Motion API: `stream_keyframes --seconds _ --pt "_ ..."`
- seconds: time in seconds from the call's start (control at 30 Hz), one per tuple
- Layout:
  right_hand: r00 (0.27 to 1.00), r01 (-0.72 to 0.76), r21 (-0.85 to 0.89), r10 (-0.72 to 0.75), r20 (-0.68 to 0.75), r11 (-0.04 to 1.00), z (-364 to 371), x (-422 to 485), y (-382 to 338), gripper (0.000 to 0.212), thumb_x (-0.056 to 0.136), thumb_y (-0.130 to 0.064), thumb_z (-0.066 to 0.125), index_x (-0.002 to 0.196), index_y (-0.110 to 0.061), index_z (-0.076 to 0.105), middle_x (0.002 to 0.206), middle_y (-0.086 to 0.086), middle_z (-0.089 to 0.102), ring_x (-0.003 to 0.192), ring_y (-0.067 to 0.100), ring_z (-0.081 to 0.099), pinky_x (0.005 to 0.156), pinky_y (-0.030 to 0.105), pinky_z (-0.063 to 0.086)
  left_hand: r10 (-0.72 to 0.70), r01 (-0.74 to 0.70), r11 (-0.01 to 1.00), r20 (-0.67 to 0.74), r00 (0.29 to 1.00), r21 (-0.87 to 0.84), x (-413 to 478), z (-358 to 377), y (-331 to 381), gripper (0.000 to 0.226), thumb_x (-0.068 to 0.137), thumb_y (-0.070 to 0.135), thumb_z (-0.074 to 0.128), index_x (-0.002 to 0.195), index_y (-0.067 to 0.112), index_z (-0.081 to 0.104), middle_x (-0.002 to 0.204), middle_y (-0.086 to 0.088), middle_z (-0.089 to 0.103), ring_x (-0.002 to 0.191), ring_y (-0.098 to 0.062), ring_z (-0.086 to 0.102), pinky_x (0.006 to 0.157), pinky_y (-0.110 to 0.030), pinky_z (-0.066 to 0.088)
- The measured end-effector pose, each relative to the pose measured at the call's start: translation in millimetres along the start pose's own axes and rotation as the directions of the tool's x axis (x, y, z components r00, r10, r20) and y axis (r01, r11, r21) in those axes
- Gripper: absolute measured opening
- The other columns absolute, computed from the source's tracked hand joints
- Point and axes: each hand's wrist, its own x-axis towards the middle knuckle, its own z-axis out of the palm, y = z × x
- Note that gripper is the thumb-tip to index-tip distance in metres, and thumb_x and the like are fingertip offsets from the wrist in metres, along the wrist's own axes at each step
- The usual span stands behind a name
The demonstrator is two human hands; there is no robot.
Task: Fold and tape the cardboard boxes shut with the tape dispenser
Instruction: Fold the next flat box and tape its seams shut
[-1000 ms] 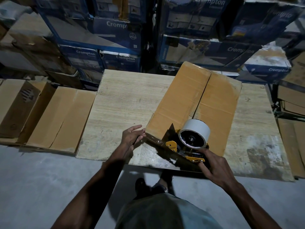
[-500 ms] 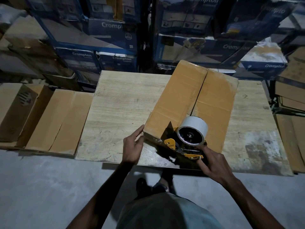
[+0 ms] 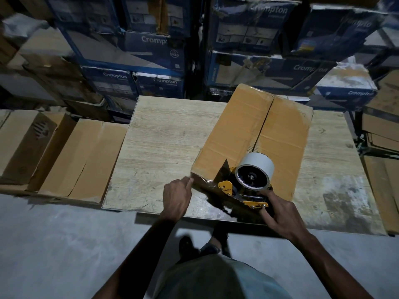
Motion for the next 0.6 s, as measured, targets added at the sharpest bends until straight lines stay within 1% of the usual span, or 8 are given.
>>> stream_keyframes --seconds 0.07,0.13,0.2,0.27,0.33,0.43,0.53,0.6 --pt "1.0 -0.005 -0.005 0.005 0.008 1.0 -1 0 -2 0.045 0.089 -0.034 0.051 0.133 -0.023 0.05 0.086 -0.001 0.072 0.052 0.005 0.041 0.054 0.023 0.034 -0.03 0.015 0.994 0.14 0.99 0.111 1 3 -9 0.036 0.108 0.04 0.044 0.132 0.024 0.066 0.112 -0.005 0.076 0.097 -0.025 0.071 0.083 -0.035 0.052" --pt "1.0 -0.005 -0.005 0.005 0.015 1.0 -2 0 -2 0.045 0.09 -0.034 0.052 0.134 -0.024 0.049 0.09 -0.001 0.073 0.053 0.005 0.045 0.054 0.024 0.037 -0.119 0.137 0.985 0.152 0.981 -0.11 -2 4 -16 0.045 0.102 0.036 0.064 0.144 0.023 0.059 0.126 -0.008 0.073 0.111 -0.024 0.071 0.093 -0.035 0.056" --pt "1.0 -0.01 0.004 0.01 0.024 1.0 -4 1 -4 0.046 0.09 -0.034 0.052 0.135 -0.025 0.048 0.094 0.0 0.075 0.054 0.009 0.051 0.054 0.026 0.043 -0.178 0.182 0.901 0.045 0.983 -0.394 -5 -3 -17 0.06 0.094 0.023 0.075 0.15 0.02 0.053 0.136 -0.006 0.067 0.118 -0.017 0.068 0.1 -0.034 0.057" --pt "1.0 -0.014 0.01 0.013 0.023 1.0 -5 0 -8 0.047 0.09 -0.034 0.052 0.136 -0.025 0.047 0.097 0.001 0.075 0.056 0.013 0.057 0.055 0.028 0.047 -0.117 0.083 0.848 -0.032 0.993 -0.523 -5 -14 -14 0.069 0.092 0.006 0.075 0.154 0.018 0.048 0.142 0.004 0.059 0.125 -0.009 0.059 0.101 -0.013 0.048" --pt "1.0 -0.015 0.006 0.015 0.016 1.0 -7 0 -10 0.048 0.09 -0.035 0.052 0.136 -0.025 0.048 0.098 0.001 0.075 0.06 0.015 0.06 0.057 0.027 0.046 -0.019 0.017 0.793 0.003 1.0 -0.608 1 -27 -4 0.072 0.093 -0.002 0.07 0.157 0.016 0.044 0.146 0.009 0.052 0.132 -0.004 0.05 0.1 0.001 0.037" --pt "1.0 -0.011 -0.005 0.011 0.015 1.0 -7 0 -12 0.049 0.09 -0.034 0.053 0.138 -0.024 0.048 0.098 0.002 0.076 0.063 0.017 0.062 0.058 0.027 0.047 0.046 0.091 0.633 0.154 0.987 -0.769 9 -33 3 0.065 0.095 -0.002 0.067 0.155 0.016 0.047 0.152 0.004 0.052 0.138 -0.006 0.05 0.11 -0.015 0.043" --pt "1.0 0.0 -0.021 0.001 0.016 1.0 -6 -2 -12 0.052 0.089 -0.03 0.056 0.14 -0.024 0.047 0.102 0.005 0.076 0.069 0.021 0.068 0.06 0.031 0.054 0.001 0.165 0.576 0.203 0.979 -0.8 12 -28 0 0.054 0.102 0.006 0.059 0.152 0.022 0.05 0.152 0.002 0.053 0.13 -0.011 0.058 0.086 -0.008 0.047" --pt "1.0 0.005 -0.037 -0.004 0.024 0.999 -6 -2 -11 0.055 0.088 -0.026 0.059 0.142 -0.024 0.045 0.107 0.007 0.076 0.076 0.026 0.071 0.062 0.036 0.058 0.025 0.145 0.644 0.211 0.977 -0.751 11 -25 -4 0.058 0.103 0.008 0.056 0.156 0.029 0.044 0.153 0.003 0.051 0.101 0.002 0.059 0.07 -0.001 0.044"
